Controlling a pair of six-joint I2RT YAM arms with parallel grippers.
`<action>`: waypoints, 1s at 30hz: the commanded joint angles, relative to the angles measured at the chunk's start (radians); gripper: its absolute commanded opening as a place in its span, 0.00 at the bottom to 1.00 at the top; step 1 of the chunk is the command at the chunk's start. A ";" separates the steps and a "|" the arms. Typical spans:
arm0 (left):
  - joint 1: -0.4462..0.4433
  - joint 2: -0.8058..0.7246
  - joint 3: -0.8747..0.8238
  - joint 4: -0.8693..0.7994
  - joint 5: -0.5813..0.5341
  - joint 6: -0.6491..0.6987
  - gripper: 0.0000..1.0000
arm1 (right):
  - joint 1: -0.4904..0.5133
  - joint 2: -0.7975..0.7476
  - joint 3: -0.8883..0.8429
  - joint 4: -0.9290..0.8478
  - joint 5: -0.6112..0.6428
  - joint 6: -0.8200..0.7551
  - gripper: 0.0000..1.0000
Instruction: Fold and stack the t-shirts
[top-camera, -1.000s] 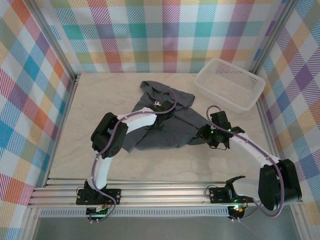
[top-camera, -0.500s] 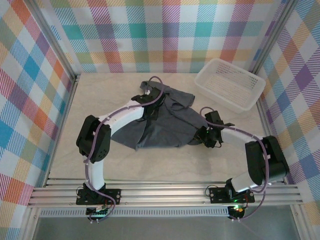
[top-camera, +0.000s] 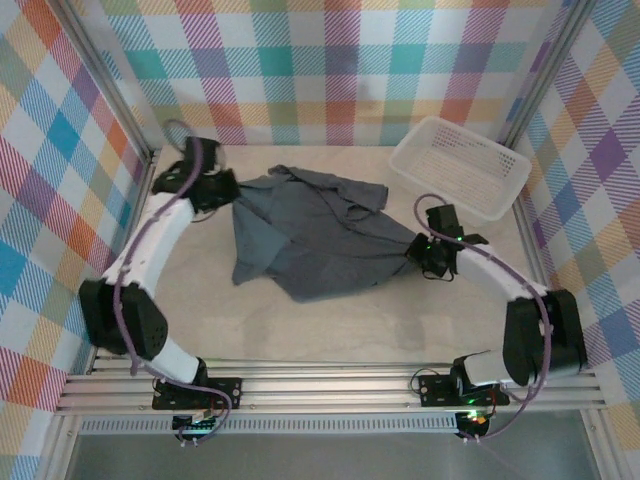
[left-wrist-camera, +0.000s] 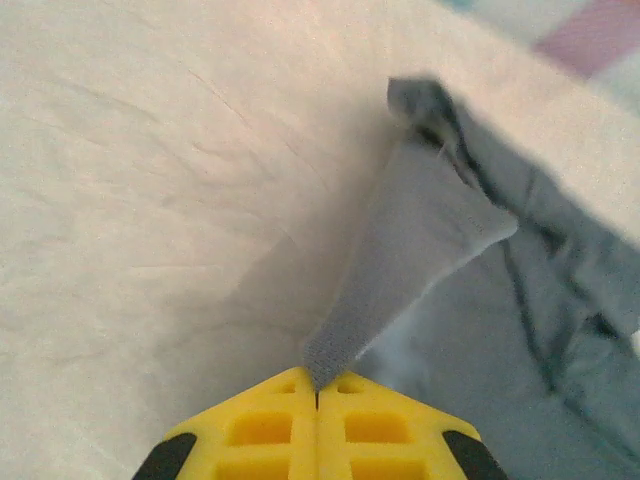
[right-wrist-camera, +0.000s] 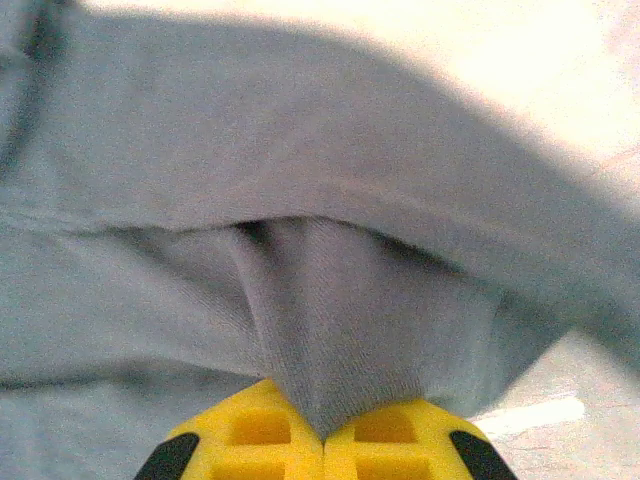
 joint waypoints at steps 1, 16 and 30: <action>0.108 -0.092 -0.065 -0.020 0.178 -0.081 0.00 | -0.032 -0.099 0.058 -0.117 0.047 -0.096 0.00; 0.310 -0.306 -0.296 0.009 0.323 -0.145 0.00 | -0.106 -0.408 0.131 -0.187 0.035 -0.168 0.00; 0.314 -0.518 -0.186 0.088 0.264 -0.252 0.00 | -0.106 -0.608 0.223 -0.104 0.015 -0.206 0.00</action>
